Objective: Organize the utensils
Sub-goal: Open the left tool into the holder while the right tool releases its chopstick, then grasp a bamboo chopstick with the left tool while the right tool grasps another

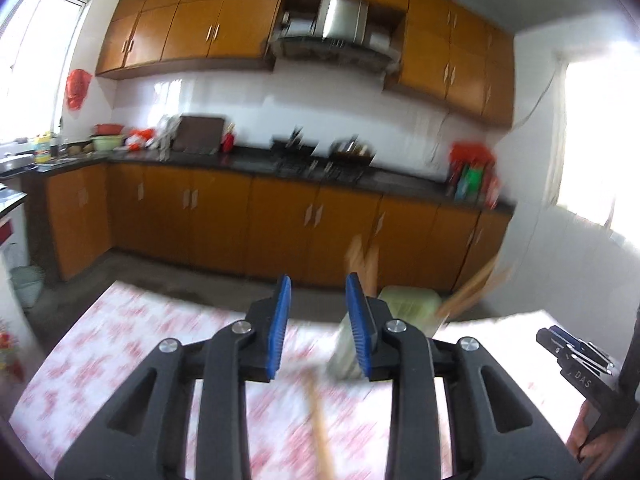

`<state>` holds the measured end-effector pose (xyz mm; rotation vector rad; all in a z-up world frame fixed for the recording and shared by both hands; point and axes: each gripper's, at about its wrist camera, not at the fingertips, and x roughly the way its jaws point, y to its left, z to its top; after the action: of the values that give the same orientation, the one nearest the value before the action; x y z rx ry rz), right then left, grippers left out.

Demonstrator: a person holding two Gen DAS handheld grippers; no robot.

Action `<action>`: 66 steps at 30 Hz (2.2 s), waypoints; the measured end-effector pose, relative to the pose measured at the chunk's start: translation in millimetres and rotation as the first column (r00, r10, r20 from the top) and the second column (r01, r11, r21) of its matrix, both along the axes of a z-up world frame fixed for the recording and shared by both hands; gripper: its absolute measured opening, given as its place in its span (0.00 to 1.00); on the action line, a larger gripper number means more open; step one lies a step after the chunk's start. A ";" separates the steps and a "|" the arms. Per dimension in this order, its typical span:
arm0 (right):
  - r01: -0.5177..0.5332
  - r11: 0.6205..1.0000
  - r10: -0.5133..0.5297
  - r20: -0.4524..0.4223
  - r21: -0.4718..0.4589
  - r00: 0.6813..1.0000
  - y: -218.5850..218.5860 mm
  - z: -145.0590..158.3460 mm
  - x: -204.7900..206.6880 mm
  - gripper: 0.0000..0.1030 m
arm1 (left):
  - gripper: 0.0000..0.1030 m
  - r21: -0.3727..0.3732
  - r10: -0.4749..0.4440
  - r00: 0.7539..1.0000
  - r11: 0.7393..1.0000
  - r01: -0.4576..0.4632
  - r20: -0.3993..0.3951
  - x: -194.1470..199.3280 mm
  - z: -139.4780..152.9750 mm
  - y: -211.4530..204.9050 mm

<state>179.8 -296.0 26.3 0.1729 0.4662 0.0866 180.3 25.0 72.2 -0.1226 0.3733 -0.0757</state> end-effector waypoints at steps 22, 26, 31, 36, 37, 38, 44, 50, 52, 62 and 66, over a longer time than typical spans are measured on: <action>0.010 0.996 -0.046 -0.412 -0.089 0.910 17.5 -141.0 13.2 0.07 | 0.11 -0.008 -0.155 0.862 0.985 0.172 -0.483 3.0 -173.6 -31.5; 0.006 0.996 -0.042 -0.408 -0.089 0.912 17.4 -141.6 11.4 0.07 | 0.11 -0.003 -0.158 0.853 0.984 0.180 -0.498 4.6 -180.5 -34.6; -0.006 0.996 -0.030 -0.409 -0.087 0.912 17.6 -142.2 10.0 0.07 | 0.11 0.014 -0.143 0.850 0.985 0.174 -0.506 8.6 -182.1 -38.7; -0.033 0.995 -0.006 -0.406 -0.090 0.914 26.3 -142.3 10.1 0.08 | 0.09 0.054 -0.112 0.855 0.985 0.161 -0.506 16.2 -185.2 -40.8; -0.036 0.995 -0.004 -0.405 -0.093 0.914 26.7 -142.1 10.8 0.08 | 0.08 0.064 -0.096 0.856 0.987 0.149 -0.507 17.8 -185.1 -37.3; -0.036 0.995 -0.006 -0.405 -0.097 0.914 26.3 -142.0 12.0 0.07 | 0.08 0.067 -0.084 0.857 0.988 0.137 -0.508 19.4 -184.9 -33.3; 0.041 0.994 -0.077 -0.403 -0.097 0.912 2.7 -141.3 15.7 0.07 | 0.08 0.062 0.003 0.858 0.998 0.034 -0.513 27.0 -181.9 13.3; 0.035 0.993 -0.077 -0.403 -0.109 0.912 3.3 -140.6 14.7 0.08 | 0.10 0.077 0.027 0.861 0.997 0.014 -0.507 28.0 -181.1 19.1; 0.034 0.994 -0.075 -0.404 -0.108 0.912 4.8 -140.6 15.1 0.08 | 0.10 0.074 0.026 0.861 0.997 0.013 -0.507 28.0 -181.0 19.3; 0.029 0.991 -0.080 -0.404 -0.133 0.911 8.5 -141.0 16.5 0.08 | 0.10 0.027 0.005 0.862 1.000 0.010 -0.507 27.1 -183.6 24.3; 0.028 0.991 -0.081 -0.404 -0.134 0.911 10.4 -141.5 16.8 0.08 | 0.10 0.026 0.005 0.862 1.000 0.009 -0.507 26.8 -183.2 23.7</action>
<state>196.6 -285.6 -115.1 0.0785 0.8841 -0.0364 207.1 48.8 -111.0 -0.1141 0.9044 -0.0392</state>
